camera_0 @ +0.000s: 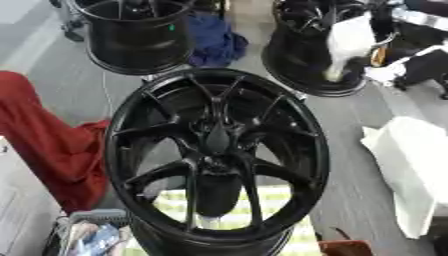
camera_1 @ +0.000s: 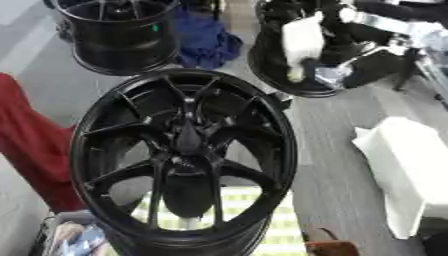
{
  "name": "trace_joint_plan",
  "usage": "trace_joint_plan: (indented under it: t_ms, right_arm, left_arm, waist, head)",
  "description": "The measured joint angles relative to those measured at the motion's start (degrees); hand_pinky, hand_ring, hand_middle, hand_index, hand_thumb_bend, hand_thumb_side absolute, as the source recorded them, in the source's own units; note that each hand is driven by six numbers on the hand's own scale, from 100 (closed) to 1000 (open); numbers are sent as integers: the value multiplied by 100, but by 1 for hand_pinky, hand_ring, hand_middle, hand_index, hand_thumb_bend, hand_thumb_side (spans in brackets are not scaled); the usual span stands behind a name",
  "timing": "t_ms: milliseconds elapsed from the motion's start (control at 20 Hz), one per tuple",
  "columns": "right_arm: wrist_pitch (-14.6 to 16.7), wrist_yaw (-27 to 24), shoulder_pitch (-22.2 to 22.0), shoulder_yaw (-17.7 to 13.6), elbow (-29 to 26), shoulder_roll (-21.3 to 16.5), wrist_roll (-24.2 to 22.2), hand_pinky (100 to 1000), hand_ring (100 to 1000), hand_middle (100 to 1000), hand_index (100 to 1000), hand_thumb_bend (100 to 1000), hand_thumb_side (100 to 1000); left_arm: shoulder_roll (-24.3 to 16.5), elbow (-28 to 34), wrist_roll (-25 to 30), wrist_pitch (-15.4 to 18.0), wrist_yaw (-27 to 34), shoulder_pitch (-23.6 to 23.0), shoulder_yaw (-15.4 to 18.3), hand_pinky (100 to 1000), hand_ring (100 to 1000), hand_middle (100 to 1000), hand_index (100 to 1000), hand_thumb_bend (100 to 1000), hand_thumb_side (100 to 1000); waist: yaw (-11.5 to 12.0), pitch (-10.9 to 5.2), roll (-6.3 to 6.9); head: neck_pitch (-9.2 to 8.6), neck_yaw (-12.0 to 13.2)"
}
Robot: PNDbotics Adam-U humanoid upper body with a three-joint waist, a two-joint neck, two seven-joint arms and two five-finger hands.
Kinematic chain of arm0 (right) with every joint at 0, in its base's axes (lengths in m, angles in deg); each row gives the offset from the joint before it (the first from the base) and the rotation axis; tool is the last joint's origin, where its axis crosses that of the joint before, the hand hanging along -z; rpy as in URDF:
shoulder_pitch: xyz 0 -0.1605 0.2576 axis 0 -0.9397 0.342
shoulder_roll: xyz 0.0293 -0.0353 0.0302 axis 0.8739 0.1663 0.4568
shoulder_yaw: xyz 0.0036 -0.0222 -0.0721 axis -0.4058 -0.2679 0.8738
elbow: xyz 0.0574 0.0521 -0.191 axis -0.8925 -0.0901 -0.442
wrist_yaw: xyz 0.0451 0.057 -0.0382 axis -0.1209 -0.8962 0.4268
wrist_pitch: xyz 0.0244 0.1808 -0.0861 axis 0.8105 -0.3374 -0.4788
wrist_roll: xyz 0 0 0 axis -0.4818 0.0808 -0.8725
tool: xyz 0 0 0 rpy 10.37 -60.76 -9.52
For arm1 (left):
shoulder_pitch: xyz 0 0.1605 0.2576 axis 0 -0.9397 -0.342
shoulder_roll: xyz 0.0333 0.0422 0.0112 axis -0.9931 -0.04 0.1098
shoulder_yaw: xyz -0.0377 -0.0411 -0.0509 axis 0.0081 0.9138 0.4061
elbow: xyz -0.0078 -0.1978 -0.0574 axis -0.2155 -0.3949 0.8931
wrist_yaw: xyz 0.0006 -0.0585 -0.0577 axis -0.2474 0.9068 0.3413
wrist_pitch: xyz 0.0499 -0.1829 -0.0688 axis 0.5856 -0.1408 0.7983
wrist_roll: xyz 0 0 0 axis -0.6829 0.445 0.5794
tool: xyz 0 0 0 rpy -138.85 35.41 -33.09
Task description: Pull the pin out of the wheel hub.
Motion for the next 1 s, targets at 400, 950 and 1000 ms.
trace_joint_plan:
  t_ms: [400,950,1000]
  right_arm:
    - [-128,651,-1909,-1801,1248,1835,2857,903,850,902,987,329,567]
    - [588,114,-1351,-1678,1282,2593,4808,784,730,803,937,168,518]
    - [595,122,-1314,-1628,1214,2674,4795,772,706,778,920,132,504]
  left_arm:
    - [24,0,-34,1,-12,-27,43,995,908,851,892,453,515]
    - [88,-5,-2,0,-7,-32,38,997,905,851,892,446,519]
    - [101,-9,4,-2,-5,-32,36,997,905,850,891,443,520]
  waist:
    - [-121,32,85]
    - [-134,28,144]
    - [-130,30,142]
  head:
    - [0,96]
    - [0,58]
    - [0,57]
